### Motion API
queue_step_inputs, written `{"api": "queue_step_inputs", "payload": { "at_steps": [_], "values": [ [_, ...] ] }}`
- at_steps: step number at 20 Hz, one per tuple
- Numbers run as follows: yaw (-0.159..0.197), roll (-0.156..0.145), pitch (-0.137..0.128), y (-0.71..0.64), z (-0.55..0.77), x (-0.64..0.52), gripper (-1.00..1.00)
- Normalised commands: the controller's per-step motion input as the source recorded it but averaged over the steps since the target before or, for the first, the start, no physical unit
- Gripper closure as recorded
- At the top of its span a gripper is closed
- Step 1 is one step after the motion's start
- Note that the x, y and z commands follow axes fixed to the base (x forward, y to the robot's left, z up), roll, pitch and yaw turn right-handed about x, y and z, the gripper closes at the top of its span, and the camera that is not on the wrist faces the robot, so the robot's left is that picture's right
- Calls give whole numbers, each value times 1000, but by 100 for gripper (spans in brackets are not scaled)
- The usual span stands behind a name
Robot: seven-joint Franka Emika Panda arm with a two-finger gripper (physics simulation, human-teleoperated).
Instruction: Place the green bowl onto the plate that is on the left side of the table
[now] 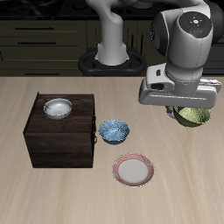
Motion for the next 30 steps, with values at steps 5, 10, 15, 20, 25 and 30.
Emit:
{"api": "queue_step_inputs", "payload": {
  "at_steps": [5, 10, 15, 20, 25, 30],
  "values": [
    [-19, 34, -14, 35, 74, -340, 100],
    [-11, 28, -41, 70, 123, -346, 100],
    [-24, -2, -32, -8, 158, -202, 100],
    [-7, 6, -17, 15, 53, -178, 100],
    [-23, -20, -19, -110, 46, -111, 100],
    [23, -6, -32, 1, 22, -219, 100]
  ]
}}
